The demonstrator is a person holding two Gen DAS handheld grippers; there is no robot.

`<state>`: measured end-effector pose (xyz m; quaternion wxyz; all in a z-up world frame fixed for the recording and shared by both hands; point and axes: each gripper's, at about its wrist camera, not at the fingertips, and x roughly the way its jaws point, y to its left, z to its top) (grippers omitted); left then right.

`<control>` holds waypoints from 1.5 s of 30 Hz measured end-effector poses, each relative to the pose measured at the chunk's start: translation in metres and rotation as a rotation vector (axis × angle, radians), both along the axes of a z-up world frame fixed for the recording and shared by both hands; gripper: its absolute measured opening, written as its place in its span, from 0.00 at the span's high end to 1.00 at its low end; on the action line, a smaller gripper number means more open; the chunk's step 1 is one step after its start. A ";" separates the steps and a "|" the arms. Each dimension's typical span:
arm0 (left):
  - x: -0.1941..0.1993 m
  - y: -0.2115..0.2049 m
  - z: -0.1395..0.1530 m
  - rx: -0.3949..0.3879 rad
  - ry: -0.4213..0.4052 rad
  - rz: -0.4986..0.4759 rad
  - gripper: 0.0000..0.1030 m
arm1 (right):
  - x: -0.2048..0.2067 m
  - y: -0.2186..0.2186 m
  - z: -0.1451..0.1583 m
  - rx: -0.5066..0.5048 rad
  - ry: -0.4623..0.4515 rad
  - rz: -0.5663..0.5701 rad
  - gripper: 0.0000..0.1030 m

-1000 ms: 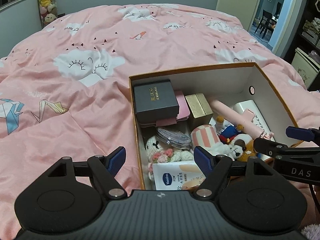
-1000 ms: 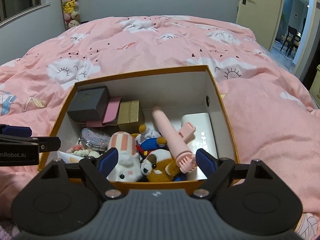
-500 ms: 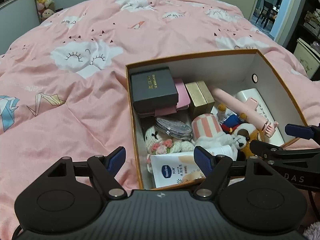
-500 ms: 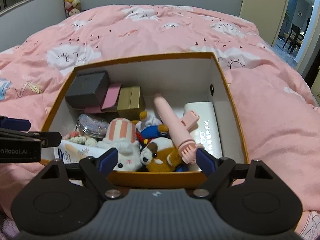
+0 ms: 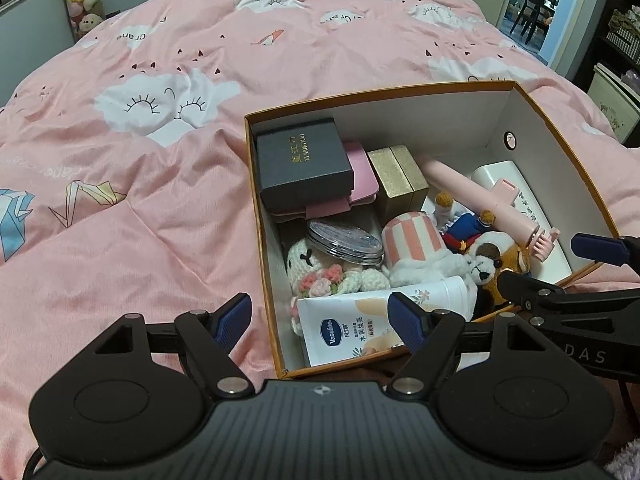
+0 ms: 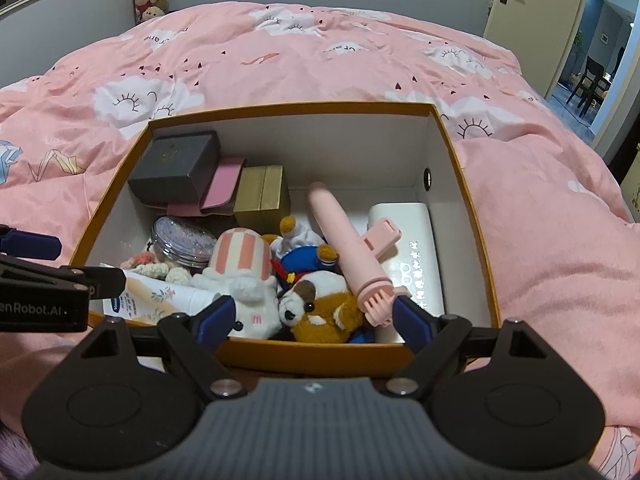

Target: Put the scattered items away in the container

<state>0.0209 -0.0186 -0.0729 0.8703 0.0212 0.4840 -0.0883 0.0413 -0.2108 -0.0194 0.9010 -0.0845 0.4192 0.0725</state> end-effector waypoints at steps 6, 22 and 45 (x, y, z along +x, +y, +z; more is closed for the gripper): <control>0.000 0.000 0.000 -0.001 0.002 -0.001 0.14 | 0.000 0.001 0.000 -0.002 0.000 0.000 0.15; -0.001 0.000 0.000 0.002 0.004 0.002 0.14 | 0.000 0.001 -0.002 -0.005 0.002 0.009 0.15; -0.001 0.003 -0.003 -0.012 0.021 0.003 0.14 | 0.003 0.002 -0.003 -0.019 0.009 0.023 0.15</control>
